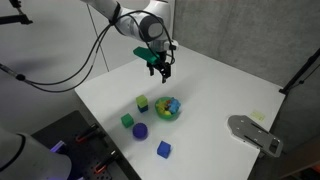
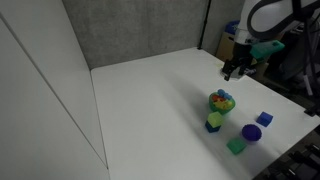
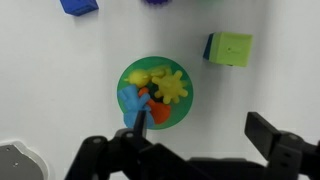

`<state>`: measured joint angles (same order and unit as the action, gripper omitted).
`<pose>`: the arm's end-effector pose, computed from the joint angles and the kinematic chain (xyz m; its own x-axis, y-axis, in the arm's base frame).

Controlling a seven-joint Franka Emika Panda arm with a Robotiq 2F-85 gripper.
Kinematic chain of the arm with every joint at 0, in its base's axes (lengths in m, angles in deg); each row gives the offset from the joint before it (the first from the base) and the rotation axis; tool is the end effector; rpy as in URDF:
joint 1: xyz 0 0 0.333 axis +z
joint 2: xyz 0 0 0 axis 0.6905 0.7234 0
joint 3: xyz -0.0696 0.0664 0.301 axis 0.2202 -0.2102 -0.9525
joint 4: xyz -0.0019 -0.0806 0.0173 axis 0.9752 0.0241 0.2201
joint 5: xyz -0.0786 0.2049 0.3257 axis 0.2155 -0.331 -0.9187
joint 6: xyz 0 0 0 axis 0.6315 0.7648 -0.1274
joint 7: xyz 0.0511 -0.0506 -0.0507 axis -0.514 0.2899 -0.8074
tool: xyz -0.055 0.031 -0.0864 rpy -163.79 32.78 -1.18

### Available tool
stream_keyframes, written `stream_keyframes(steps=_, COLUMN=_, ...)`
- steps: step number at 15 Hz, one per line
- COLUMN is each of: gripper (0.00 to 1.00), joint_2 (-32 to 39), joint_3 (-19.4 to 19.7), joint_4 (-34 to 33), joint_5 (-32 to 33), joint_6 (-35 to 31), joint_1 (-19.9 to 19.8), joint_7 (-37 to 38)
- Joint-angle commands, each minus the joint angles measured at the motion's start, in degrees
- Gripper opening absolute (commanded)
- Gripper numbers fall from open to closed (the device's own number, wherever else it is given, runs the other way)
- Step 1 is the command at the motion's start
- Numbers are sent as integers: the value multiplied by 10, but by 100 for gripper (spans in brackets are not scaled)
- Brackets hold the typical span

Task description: Remove the blue object from the bowl

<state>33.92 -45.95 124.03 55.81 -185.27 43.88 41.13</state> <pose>0.5818 -0.0031 0.2969 0.9940 -0.0600 -0.0910 -0.0556 -0.9972 0.0502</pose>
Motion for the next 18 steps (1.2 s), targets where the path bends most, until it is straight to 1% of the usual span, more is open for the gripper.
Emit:
stream_keyframes(steps=1, gripper=100, joint_2=78, joint_3=21, joint_4=-74, joint_5=25, joint_6=1, joint_1=7, joint_7=47)
stream_keyframes(steps=7, gripper=100, joint_2=177, joint_3=50, joint_4=-145, joint_5=29, joint_6=-11, joint_1=16, joint_7=114)
stream_keyframes(steps=11, gripper=100, joint_2=230, joint_3=73, joint_4=-184, joint_5=37, joint_6=-19, joint_1=32, joint_7=157)
stream_keyframes(steps=18, gripper=100, joint_2=285, joint_3=104, joint_4=-223, joint_5=51, joint_6=-10, joint_1=58, joint_7=199)
